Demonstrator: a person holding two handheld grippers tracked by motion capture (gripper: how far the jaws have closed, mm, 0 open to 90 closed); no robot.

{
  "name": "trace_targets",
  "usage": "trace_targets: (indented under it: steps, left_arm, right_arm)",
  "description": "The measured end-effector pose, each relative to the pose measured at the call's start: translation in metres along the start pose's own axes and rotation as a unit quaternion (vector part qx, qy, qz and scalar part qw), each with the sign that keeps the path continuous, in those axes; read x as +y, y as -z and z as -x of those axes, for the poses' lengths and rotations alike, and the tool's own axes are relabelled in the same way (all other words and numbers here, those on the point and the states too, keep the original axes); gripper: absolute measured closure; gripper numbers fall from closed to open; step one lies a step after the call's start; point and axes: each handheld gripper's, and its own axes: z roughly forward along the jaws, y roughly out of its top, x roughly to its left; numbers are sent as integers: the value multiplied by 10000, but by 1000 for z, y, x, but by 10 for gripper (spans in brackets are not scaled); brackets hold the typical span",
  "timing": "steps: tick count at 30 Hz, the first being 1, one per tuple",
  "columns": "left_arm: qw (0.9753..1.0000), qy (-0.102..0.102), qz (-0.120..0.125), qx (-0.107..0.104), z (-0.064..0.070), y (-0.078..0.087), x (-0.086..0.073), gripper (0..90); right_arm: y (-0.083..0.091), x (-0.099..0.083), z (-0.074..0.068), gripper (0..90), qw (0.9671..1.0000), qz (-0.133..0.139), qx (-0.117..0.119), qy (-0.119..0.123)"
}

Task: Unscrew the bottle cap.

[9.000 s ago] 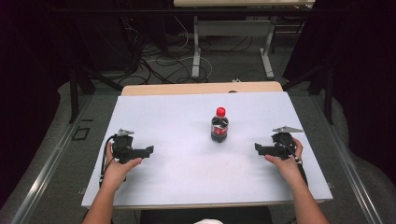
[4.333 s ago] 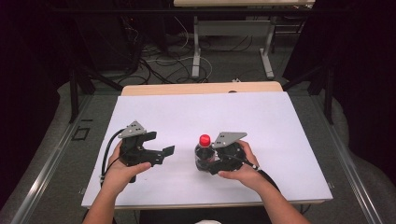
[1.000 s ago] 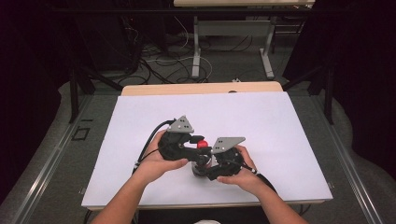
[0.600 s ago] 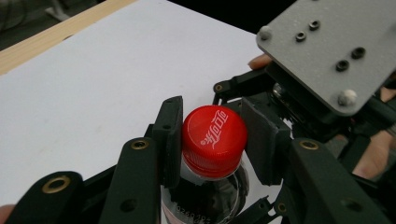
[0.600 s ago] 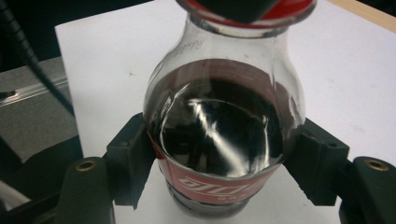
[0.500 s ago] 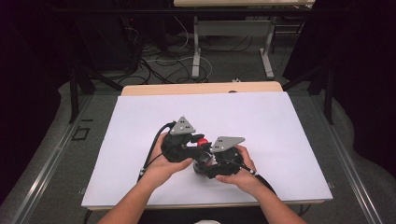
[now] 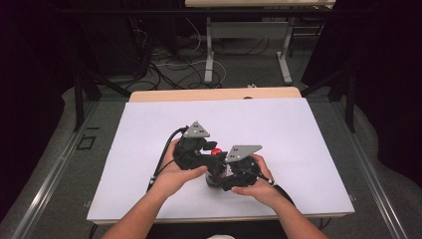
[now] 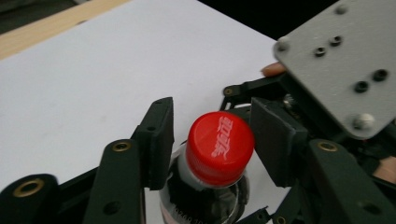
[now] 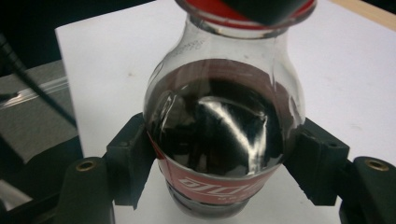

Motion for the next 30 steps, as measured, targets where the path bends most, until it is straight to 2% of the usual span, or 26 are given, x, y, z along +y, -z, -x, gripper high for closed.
trace_targets:
  steps: [1,2,3,5,7,8,10,12,15,17,19,21,23,26,28,30]
  left_arm:
    - [9998,-70,-67,-175,-2,2,1,488]
    - [9996,-161,-25,-247,-3,2,1,477]
    - [9988,-271,-71,-396,-5,3,1,461]
    - [9974,-441,-26,-563,-8,4,1,441]
    - [9966,-404,16,-714,-13,4,1,432]
    - [9953,-487,-76,-840,-17,6,2,433]
    - [9930,-588,-97,-1015,-23,6,0,437]
    - [9922,-620,-122,-1077,-26,6,-2,465]
    - [9912,-525,-60,-1215,-29,5,-5,501]
    - [9913,-522,-22,-1210,-29,2,-7,512]
    - [9916,-537,-2,-1179,-28,0,-7,521]
    - [9919,-527,88,-1155,-26,-2,-8,546]
    - [9924,-552,56,-1103,-24,-2,-7,573]
    - [9944,-596,64,-872,-18,-2,-6,609]
    - [9962,-546,147,-661,-13,-4,-6,613]
    - [9975,-449,96,-541,-11,-3,-5,614]
  right_arm:
    - [0,0,0,306,10000,0,0,0]
    - [1,0,-1,306,10000,-81,53,9]
    - [0,0,-2,306,10000,-26,57,34]
    - [0,0,-3,306,9998,-35,164,72]
    - [1,1,-4,306,9998,3,202,37]
    - [1,0,-4,305,9998,3,205,88]
    - [1,0,-4,306,9996,-8,252,109]
    - [2,1,-4,306,9995,-49,293,122]
    - [1,1,-4,306,9993,-60,334,152]
    - [-1,0,-5,306,9994,-20,303,167]
    - [-1,0,-6,306,9992,-131,330,158]
    - [-2,0,-6,306,9992,-122,319,185]
    - [-2,0,-6,306,9993,-121,314,166]
    - [-2,0,-6,306,9995,-115,281,131]
    - [-2,-1,-6,306,9998,-72,197,67]
    - [-2,0,-5,306,9998,-51,156,78]
